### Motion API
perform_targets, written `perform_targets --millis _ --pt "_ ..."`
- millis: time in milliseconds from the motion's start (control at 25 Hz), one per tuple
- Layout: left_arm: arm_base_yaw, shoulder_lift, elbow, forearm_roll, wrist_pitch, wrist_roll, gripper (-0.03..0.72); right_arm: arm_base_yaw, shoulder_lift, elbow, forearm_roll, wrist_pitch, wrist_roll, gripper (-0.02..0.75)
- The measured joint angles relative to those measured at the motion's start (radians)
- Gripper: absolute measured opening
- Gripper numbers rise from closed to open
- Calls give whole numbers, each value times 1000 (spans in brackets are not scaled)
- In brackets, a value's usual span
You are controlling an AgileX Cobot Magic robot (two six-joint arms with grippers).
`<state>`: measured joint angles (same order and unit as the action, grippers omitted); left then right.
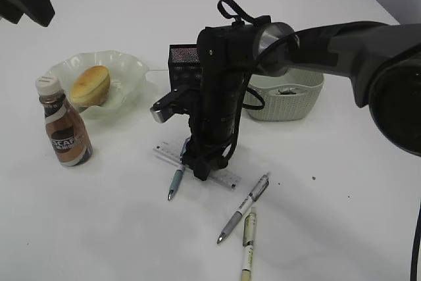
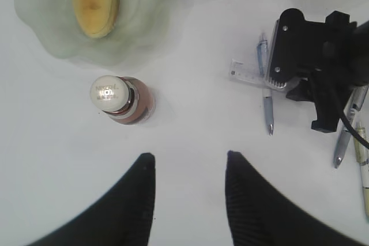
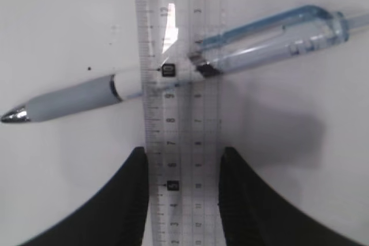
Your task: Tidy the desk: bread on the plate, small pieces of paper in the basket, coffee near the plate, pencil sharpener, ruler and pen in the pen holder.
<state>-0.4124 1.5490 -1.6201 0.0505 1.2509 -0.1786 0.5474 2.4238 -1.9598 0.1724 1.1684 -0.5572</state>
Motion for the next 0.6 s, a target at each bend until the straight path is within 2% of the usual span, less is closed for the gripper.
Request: perform_targets --millis 600 --pt "0 0 0 0 0 0 304 0 41 -114 -9 45 69 267"
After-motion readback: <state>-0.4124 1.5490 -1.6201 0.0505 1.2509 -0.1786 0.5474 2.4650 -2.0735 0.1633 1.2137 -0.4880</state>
